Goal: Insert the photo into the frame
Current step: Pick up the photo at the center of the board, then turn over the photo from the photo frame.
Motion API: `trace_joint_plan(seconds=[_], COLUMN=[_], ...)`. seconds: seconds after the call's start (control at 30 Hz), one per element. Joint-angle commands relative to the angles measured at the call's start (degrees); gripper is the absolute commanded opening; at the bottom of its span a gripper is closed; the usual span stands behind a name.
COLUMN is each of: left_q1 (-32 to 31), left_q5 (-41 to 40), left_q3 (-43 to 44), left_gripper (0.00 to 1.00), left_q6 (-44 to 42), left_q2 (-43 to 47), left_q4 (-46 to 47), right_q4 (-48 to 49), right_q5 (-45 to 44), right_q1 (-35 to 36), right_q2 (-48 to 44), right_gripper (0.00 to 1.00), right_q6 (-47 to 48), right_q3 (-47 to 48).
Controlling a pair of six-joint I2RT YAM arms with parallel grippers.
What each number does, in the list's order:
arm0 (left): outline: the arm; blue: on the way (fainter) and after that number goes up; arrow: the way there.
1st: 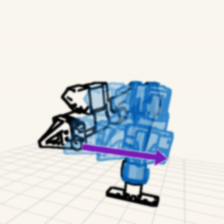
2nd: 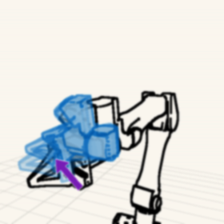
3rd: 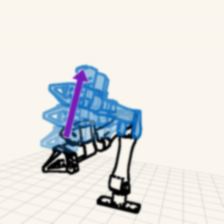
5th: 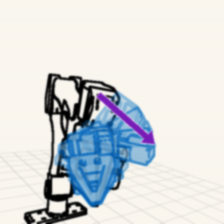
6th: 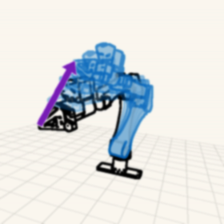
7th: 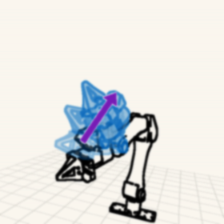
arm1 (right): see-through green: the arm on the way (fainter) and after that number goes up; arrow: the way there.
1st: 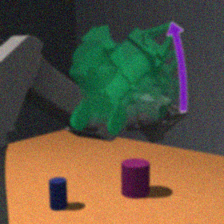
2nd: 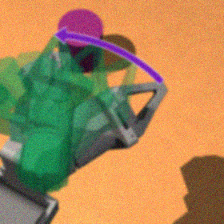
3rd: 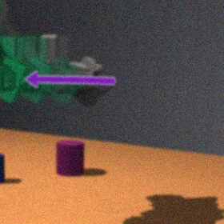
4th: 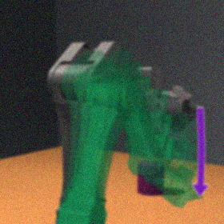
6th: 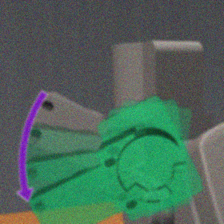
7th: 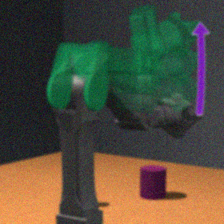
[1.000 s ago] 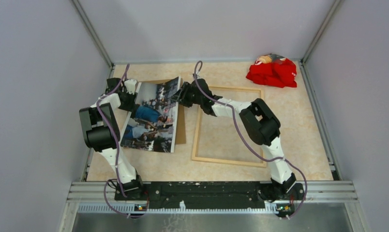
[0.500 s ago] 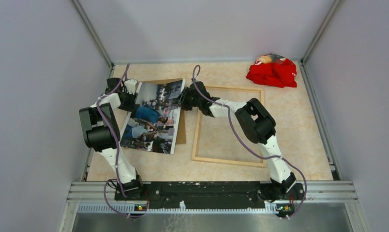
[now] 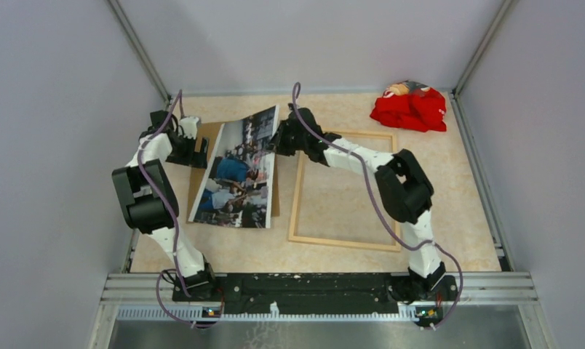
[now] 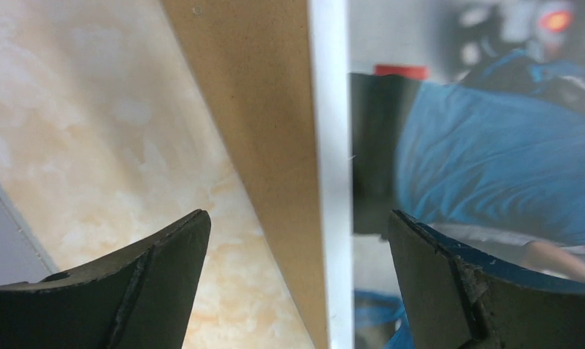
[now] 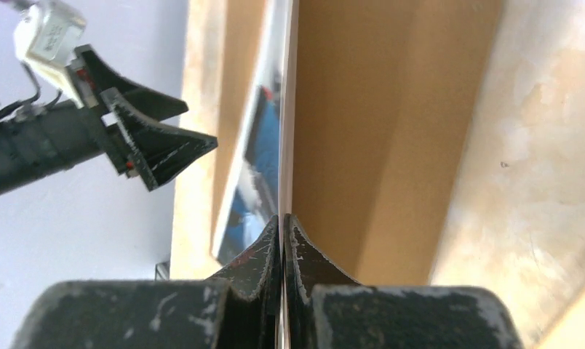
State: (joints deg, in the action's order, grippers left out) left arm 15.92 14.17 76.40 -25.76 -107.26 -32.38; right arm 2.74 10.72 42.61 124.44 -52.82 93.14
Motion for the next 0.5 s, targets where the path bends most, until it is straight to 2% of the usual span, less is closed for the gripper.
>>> trace_joint_plan(seconds=[0.0, 0.13, 0.33, 0.47], left_q1=[0.34, 0.30, -1.78, -5.69], left_q5=[4.95, 7.12, 6.40, 2.99], left_q3=[4.61, 4.28, 1.39, -1.38], left_gripper=[0.98, 0.98, 0.98, 0.98], left_q6=[-0.72, -1.23, -1.42, -1.26], left_q2=[9.48, 12.16, 14.34, 15.97], left_q4=[-6.27, -8.05, -9.16, -7.50], right_q4=[-8.42, -25.24, -58.66, -72.53], right_q5=[0.26, -4.80, -22.28, -35.57], right_q1=[-0.94, -1.13, -1.15, -1.16], right_q2=[-16.94, -27.39, -36.40, -39.94], right_gripper=[0.00, 0.00, 0.00, 0.00], right_q6=[9.03, 18.49, 28.29, 30.65], right_q3=[4.04, 6.16, 17.89, 21.26])
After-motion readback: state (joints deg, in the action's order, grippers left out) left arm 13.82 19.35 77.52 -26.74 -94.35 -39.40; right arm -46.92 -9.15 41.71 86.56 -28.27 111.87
